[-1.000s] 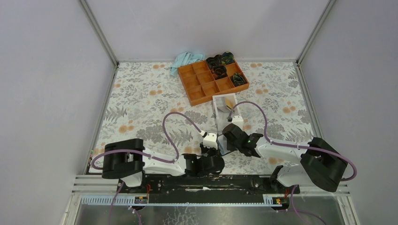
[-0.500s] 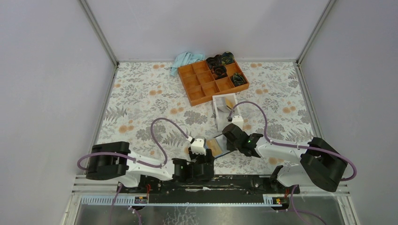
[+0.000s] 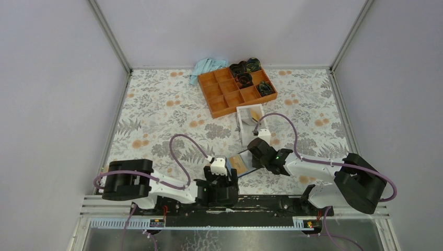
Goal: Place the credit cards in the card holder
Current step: Close the card holder at the center of the board.
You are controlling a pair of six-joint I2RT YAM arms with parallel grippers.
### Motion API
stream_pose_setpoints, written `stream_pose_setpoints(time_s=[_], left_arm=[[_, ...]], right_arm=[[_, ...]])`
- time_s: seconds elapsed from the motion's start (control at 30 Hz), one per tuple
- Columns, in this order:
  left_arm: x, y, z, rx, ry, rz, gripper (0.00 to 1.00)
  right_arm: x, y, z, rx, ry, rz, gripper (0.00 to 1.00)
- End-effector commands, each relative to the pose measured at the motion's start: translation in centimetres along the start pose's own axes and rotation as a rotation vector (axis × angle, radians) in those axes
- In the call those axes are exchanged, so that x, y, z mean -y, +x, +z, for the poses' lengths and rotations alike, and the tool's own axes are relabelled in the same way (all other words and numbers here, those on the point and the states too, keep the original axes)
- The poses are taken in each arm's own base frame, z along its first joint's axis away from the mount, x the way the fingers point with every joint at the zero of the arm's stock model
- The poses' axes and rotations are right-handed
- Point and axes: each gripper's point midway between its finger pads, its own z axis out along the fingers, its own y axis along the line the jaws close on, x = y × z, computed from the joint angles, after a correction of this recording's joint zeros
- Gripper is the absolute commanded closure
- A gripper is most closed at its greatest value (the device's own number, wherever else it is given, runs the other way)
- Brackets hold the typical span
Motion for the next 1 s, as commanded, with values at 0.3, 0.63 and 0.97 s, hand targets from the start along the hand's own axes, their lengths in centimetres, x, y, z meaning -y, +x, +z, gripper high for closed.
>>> stream_pose_setpoints(time_s=[0.3, 0.63, 0.97], left_arm=[[0.5, 0.7, 3.1, -0.018, 0.052, -0.11, 0.07], [1.7, 1.0, 4.1, -0.036, 0.121, -0.148, 0.07], [4.1, -1.7, 4.0, 0.035, 0.168, -0.147, 0.07]], right_arm=[[0.7, 4.9, 0.6, -0.172, -0.002, -0.001, 0.76], [0.6, 5.2, 0.9, -0.184, -0.008, 0.004, 0.75], [0.6, 5.6, 1.0, -0.196, -0.013, 0.012, 0.75]])
